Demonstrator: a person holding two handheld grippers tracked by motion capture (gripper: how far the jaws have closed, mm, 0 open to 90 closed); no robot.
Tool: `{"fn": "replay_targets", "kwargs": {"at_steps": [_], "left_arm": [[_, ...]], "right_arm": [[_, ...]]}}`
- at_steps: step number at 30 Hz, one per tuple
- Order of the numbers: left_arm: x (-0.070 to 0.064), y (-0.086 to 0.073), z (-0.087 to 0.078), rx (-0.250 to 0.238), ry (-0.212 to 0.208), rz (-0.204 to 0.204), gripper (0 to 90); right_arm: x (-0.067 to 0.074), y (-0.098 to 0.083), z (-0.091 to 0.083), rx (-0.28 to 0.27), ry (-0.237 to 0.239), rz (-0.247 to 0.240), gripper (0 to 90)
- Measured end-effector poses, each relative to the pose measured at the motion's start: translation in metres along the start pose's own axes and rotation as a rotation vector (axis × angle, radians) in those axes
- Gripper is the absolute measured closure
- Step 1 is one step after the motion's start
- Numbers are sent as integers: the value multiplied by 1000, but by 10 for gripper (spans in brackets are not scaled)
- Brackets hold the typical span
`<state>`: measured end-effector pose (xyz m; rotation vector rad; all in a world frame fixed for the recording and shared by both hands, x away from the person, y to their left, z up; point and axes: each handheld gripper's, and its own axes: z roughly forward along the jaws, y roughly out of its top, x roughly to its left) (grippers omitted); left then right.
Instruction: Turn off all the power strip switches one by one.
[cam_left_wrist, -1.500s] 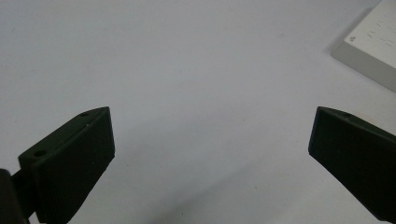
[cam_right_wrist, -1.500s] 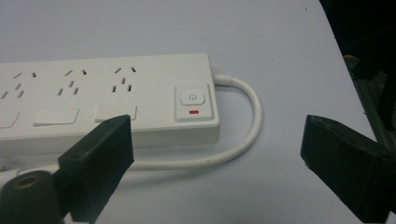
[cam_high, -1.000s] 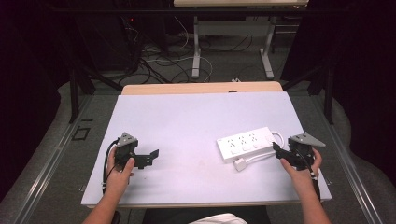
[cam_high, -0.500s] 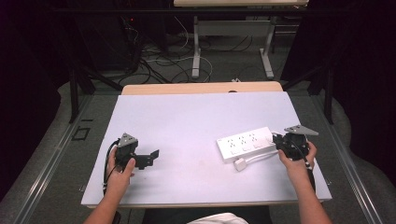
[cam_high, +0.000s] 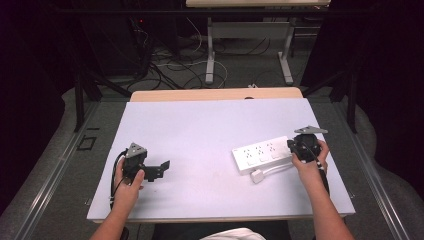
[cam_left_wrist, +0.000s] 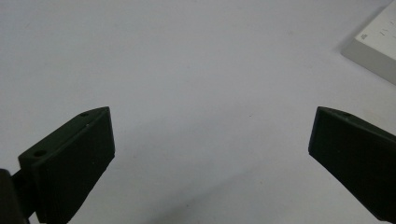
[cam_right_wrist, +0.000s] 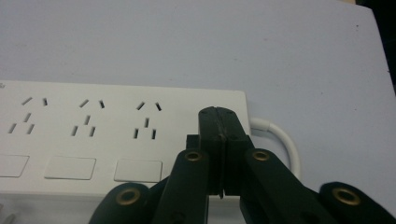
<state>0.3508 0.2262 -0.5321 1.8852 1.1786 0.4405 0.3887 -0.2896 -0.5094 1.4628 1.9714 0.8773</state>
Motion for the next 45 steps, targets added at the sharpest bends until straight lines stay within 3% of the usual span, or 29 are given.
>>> {"fn": "replay_targets", "kwargs": {"at_steps": [2, 14, 28, 45], "left_arm": [[0, 0, 0, -2, 3, -1, 2], [1, -2, -2, 0, 8, -9, 2], [1, -2, -1, 4, 4, -20, 2], [1, -3, -1, 9, 11, -11, 2]], "right_arm": [[1, 7, 5, 48, 32, -14, 900], [-4, 22, 12, 143, 83, -42, 900], [-21, 18, 18, 190, 63, -23, 900], [-23, 7, 24, 220, 80, -16, 900]]}}
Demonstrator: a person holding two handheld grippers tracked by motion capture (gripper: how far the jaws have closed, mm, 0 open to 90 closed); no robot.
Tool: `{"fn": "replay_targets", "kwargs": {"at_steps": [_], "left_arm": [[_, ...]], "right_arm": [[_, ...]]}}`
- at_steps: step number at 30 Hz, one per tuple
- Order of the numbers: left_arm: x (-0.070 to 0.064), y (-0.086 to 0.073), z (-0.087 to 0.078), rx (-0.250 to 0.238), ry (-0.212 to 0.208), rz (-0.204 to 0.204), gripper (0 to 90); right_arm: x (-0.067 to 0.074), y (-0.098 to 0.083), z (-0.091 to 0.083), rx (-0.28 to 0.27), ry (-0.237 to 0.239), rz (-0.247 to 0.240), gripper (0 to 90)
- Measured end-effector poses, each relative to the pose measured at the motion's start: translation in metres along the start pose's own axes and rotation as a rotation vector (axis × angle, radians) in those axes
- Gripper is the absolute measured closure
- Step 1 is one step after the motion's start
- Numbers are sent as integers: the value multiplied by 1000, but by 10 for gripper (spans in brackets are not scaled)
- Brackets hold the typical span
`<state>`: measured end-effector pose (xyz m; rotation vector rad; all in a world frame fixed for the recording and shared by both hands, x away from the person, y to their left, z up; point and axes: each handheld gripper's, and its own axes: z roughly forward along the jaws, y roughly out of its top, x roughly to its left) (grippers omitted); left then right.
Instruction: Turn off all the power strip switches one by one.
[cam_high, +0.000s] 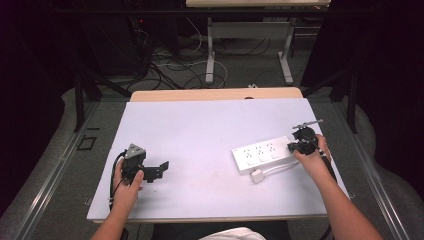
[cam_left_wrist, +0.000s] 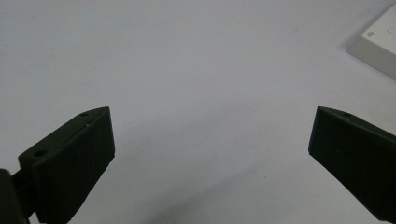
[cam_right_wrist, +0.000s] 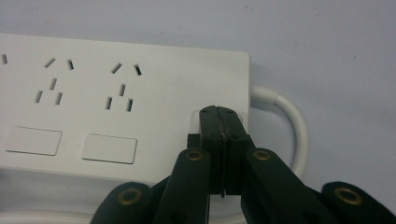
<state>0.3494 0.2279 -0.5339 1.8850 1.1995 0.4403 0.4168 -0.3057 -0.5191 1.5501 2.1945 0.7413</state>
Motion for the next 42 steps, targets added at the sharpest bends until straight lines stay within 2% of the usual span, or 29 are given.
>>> {"fn": "replay_targets", "kwargs": {"at_steps": [8, 15, 18, 19, 20, 22, 23, 24, 27, 32, 34, 35, 38, 42], "left_arm": [[0, 0, 0, 5, 1, 1, 2], [-1, 0, 0, 6, 0, 4, 2], [-1, 0, 0, 5, 0, 3, 2], [-1, 0, 0, 6, 0, 4, 2], [0, 0, 0, 7, 0, 5, 2], [0, 0, 0, 7, 1, 1, 2], [0, 0, 0, 7, 0, 1, 2], [0, 0, 1, 7, 0, 1, 2], [0, 0, 2, 8, -3, 4, 2], [0, 0, 1, 23, -4, 8, 2], [-1, -1, 2, 11, -1, 5, 2], [0, 0, 0, 26, -9, 8, 2], [1, 0, 1, 32, -12, 6, 2], [0, 1, 1, 30, -14, 6, 2]], "right_arm": [[2, 0, 0, 2, -17, -22, 900], [10, -1, 2, 12, -68, -68, 900], [12, -1, 2, 6, -77, -63, 900], [7, -2, 1, -6, -51, -26, 900], [7, -2, 1, -6, -51, -26, 900], [0, -2, 0, -15, -3, 55, 900], [-3, -3, -1, -36, 15, 75, 900], [-4, -3, -1, -34, 16, 99, 900], [-2, -5, -1, -48, 3, 104, 900], [4, -5, -2, -52, -25, 70, 900], [4, -7, -3, -80, -6, 102, 900], [4, -7, -3, -80, -6, 102, 900], [5, -9, -7, -89, 10, 112, 900], [9, -11, -10, -101, 18, 100, 900]]}}
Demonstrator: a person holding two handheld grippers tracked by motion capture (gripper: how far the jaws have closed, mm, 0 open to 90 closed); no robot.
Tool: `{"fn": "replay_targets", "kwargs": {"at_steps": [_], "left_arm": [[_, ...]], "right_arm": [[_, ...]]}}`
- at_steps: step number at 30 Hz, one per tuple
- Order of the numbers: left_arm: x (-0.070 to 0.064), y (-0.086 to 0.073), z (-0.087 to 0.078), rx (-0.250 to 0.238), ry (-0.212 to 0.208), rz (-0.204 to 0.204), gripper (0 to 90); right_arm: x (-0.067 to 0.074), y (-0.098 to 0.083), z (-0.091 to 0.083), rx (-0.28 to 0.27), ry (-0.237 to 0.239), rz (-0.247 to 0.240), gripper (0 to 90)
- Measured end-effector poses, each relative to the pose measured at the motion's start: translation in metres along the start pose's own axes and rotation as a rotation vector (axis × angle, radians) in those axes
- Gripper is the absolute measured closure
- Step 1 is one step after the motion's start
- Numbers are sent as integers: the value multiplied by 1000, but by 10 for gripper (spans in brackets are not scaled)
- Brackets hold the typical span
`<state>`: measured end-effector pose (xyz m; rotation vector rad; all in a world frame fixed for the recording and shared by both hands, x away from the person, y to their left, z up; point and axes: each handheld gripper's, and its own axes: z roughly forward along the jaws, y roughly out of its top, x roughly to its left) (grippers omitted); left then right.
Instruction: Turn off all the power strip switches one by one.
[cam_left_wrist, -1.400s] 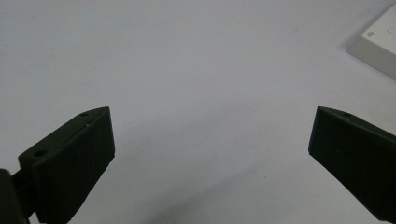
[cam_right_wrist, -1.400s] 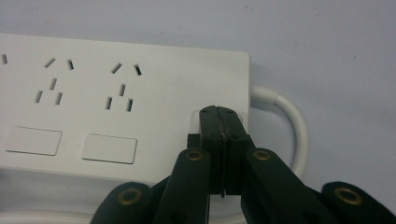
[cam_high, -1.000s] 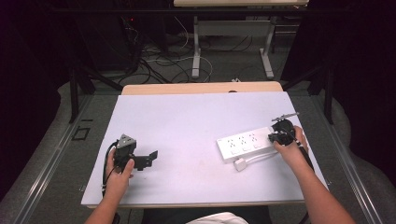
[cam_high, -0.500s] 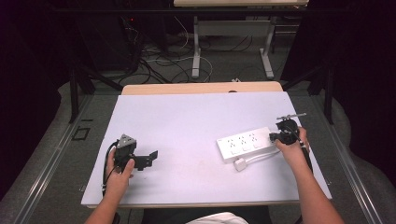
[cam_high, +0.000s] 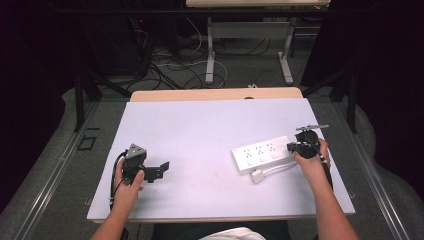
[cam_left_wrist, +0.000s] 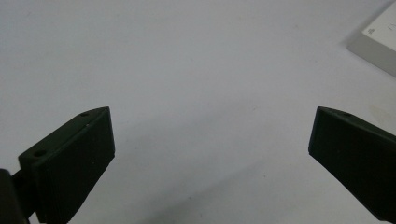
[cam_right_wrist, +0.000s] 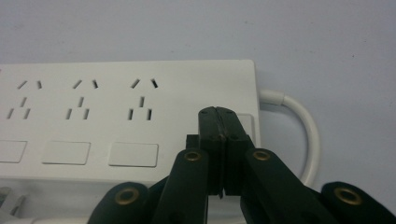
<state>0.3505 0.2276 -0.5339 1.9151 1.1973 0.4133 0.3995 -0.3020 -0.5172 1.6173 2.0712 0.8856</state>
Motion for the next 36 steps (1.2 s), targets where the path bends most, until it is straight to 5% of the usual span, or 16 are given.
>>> {"fn": "replay_targets", "kwargs": {"at_steps": [16, 36], "left_arm": [[0, 0, 0, -2, -2, 2, 2], [0, 0, 0, 6, -4, 11, 2]], "right_arm": [[31, -1, 1, 9, 76, -102, 894], [43, -4, 8, 38, 98, -125, 877]]}}
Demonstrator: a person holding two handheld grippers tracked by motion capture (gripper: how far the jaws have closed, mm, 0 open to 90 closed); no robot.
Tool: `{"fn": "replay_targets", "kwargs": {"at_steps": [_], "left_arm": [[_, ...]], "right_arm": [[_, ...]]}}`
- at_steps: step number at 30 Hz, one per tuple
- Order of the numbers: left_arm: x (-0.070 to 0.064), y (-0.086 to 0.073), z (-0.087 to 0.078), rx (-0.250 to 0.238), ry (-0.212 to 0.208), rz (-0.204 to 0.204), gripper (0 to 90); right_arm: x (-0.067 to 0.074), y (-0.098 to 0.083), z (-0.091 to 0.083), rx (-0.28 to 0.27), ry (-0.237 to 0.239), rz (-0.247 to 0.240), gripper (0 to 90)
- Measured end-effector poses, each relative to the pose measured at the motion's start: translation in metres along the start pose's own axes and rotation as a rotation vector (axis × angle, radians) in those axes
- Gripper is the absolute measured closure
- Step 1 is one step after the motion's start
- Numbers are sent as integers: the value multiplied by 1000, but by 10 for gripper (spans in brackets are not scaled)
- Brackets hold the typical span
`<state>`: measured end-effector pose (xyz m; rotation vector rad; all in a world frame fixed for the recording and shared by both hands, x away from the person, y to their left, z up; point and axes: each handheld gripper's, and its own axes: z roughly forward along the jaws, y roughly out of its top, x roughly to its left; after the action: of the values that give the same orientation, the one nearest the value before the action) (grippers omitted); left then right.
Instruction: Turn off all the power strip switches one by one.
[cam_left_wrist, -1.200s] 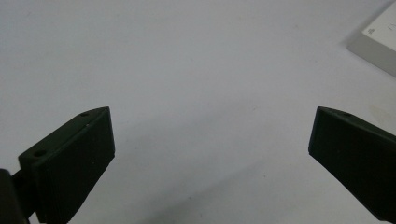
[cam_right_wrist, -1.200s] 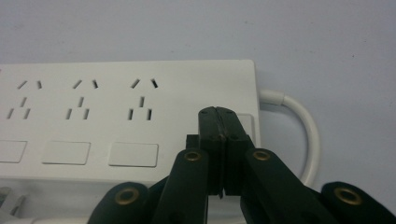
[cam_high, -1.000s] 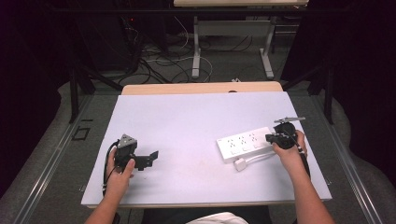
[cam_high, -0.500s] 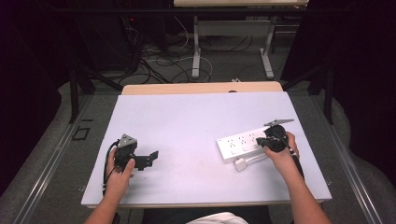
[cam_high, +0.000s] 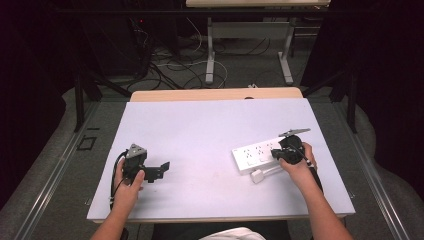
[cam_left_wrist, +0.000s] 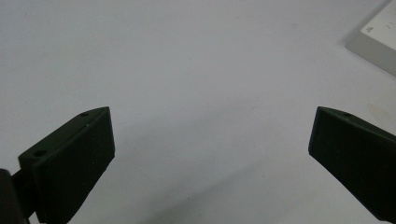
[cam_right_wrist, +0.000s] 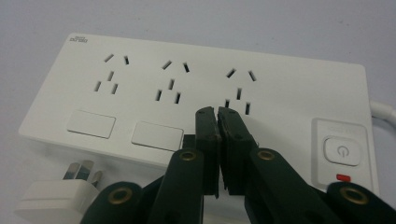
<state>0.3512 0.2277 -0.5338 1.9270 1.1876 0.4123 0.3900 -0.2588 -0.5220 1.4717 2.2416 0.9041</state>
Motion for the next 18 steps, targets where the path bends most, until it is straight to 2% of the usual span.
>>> {"fn": "replay_targets", "kwargs": {"at_steps": [5, 7, 18], "left_arm": [[0, 0, 0, 2, 0, 2, 2], [0, 0, 0, 4, 0, 0, 2], [0, 0, 0, 2, 0, 3, 2]], "right_arm": [[0, -1, 1, -2, -2, -6, 878], [0, -1, 2, 5, 12, -1, 872], [1, -1, 2, 2, -5, -17, 881]]}}
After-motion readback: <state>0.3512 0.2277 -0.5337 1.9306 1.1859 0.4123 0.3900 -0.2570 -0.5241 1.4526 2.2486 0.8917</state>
